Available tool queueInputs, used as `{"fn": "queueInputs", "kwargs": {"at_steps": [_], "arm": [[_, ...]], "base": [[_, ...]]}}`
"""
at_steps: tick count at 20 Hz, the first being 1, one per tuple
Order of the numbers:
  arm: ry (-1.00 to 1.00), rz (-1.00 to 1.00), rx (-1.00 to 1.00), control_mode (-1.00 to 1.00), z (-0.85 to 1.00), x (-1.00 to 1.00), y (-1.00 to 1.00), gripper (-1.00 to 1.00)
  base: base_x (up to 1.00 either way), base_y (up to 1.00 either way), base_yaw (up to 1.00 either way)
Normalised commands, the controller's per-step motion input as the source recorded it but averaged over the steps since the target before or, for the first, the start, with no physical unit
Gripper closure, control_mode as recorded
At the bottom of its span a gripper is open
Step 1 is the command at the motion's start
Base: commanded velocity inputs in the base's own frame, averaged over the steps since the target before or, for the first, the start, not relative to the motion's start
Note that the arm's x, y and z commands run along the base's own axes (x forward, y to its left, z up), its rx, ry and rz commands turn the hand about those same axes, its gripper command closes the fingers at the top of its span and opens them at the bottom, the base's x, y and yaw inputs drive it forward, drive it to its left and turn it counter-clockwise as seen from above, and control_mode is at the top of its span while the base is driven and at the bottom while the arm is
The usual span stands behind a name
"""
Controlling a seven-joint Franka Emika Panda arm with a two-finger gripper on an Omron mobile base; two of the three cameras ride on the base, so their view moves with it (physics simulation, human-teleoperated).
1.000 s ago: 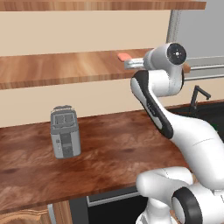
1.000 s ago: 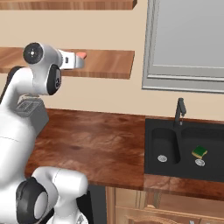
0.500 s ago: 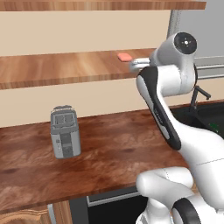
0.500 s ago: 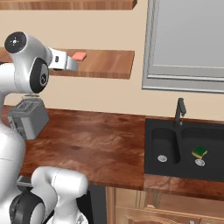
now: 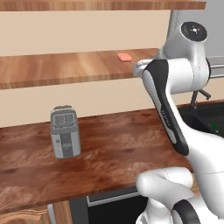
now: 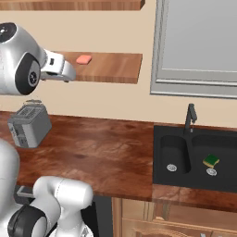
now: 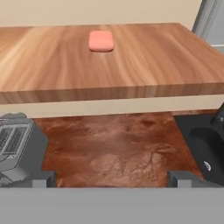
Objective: Pick up the bar soap and sponge from the sink, and place them back in the shelves.
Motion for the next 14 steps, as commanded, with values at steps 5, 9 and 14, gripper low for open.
{"fn": "queueInputs", "kwargs": {"at_steps": [5,9,14], "arm": [[0.11,0.00,0.00,-1.00,-0.13,-0.26,0.00,-1.00],[0.10,0.01,0.00,-1.00,-0.32,-0.29,-0.01,-1.00],[0.09,0.02,0.00,-1.00,-0.35,-0.31,0.00,-1.00]], "base": [[0.00,0.00,0.00],[0.00,0.00,0.00],[0.00,0.00,0.00]]}}
